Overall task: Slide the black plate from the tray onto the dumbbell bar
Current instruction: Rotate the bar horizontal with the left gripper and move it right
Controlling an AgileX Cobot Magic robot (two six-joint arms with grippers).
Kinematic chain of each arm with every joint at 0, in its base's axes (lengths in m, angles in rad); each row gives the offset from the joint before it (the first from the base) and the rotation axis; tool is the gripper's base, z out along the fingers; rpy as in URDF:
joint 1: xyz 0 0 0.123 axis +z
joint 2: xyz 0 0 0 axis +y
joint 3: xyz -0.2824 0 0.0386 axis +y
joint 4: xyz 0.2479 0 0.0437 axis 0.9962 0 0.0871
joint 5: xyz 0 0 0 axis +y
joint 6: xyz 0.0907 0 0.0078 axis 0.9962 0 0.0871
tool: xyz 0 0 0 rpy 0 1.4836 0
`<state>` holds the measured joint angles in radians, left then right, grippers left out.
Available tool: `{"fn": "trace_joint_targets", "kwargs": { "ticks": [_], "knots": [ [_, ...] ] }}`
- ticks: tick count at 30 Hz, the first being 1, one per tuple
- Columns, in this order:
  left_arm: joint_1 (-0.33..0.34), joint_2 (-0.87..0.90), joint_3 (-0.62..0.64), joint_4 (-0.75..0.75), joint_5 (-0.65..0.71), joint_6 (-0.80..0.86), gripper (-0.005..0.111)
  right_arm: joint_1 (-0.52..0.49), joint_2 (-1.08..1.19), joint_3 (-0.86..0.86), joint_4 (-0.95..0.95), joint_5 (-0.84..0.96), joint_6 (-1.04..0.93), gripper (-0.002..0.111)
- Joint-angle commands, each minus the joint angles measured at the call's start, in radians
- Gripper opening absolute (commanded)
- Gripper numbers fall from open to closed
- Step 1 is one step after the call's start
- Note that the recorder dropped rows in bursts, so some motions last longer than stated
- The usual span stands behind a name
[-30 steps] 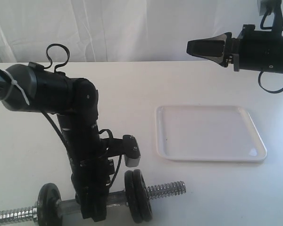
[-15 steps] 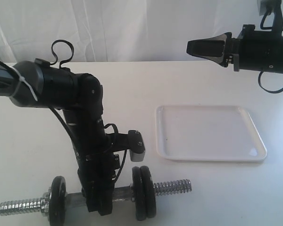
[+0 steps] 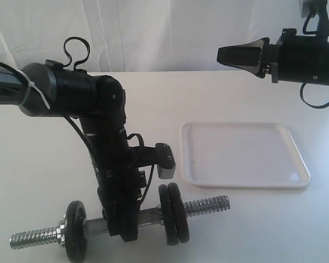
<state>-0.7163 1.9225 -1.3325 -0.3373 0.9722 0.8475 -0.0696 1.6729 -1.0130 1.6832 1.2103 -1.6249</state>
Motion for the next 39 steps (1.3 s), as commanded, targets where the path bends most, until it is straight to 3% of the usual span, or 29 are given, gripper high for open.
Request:
{"fn": "trace_joint_targets", "kwargs": {
  "ticks": [1, 15, 20, 29, 39],
  "knots": [
    [-0.053, -0.062, -0.044, -0.123, 0.106, -0.003, 0.0, -0.006, -0.008, -0.003, 0.005, 0.011, -0.018, 0.0],
    [-0.135, -0.048, -0.12, -0.175, -0.075, -0.005, 0.0, -0.006, -0.008, -0.003, 0.005, 0.011, -0.018, 0.0],
    [-0.135, -0.031, -0.124, -0.215, -0.118, -0.01, 0.0, -0.006, -0.008, -0.003, 0.005, 0.011, -0.018, 0.0],
    [-0.204, -0.025, -0.124, -0.224, -0.32, 0.005, 0.0, -0.006, -0.008, -0.003, 0.005, 0.011, -0.018, 0.0],
    [-0.237, -0.018, -0.127, -0.261, -0.42, 0.023, 0.0, -0.006, -0.008, -0.003, 0.005, 0.011, -0.018, 0.0]
  ]
}}
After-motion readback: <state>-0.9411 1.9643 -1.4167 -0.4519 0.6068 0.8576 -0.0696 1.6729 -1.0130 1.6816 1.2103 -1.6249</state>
